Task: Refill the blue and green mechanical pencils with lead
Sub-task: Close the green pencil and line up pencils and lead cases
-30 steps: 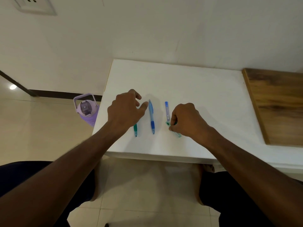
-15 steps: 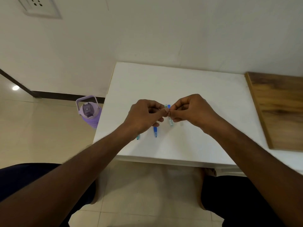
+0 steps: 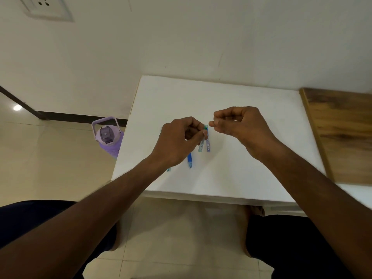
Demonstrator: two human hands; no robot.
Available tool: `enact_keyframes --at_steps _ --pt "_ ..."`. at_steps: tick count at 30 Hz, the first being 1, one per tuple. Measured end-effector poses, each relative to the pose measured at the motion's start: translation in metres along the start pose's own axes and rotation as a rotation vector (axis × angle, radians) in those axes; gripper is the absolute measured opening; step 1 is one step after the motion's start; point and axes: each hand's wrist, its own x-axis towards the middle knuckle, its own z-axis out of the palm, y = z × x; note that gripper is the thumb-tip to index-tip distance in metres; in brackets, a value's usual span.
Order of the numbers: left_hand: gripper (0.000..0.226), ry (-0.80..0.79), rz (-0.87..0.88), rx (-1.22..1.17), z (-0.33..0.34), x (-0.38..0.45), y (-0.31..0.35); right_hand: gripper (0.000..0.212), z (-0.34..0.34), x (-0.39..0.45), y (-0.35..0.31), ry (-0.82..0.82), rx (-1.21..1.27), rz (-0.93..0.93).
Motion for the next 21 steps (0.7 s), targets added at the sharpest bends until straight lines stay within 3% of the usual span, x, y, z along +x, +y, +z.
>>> enact_keyframes --at_steps 3,8,21 --pt "0.021 0.005 0.041 0.052 -0.0002 -0.0003 0.0014 0.021 0.0039 -0.0027 -0.0038 0.005 -0.125 -0.037" --pt "0.005 0.011 0.076 0.076 -0.0014 0.0005 0.0011 0.009 0.0069 -0.0051 -0.0076 0.001 -0.142 -0.109" --pt "0.004 0.013 0.113 0.134 -0.0038 -0.0006 0.0040 0.013 0.0016 -0.0018 -0.0049 -0.078 -0.155 -0.188"
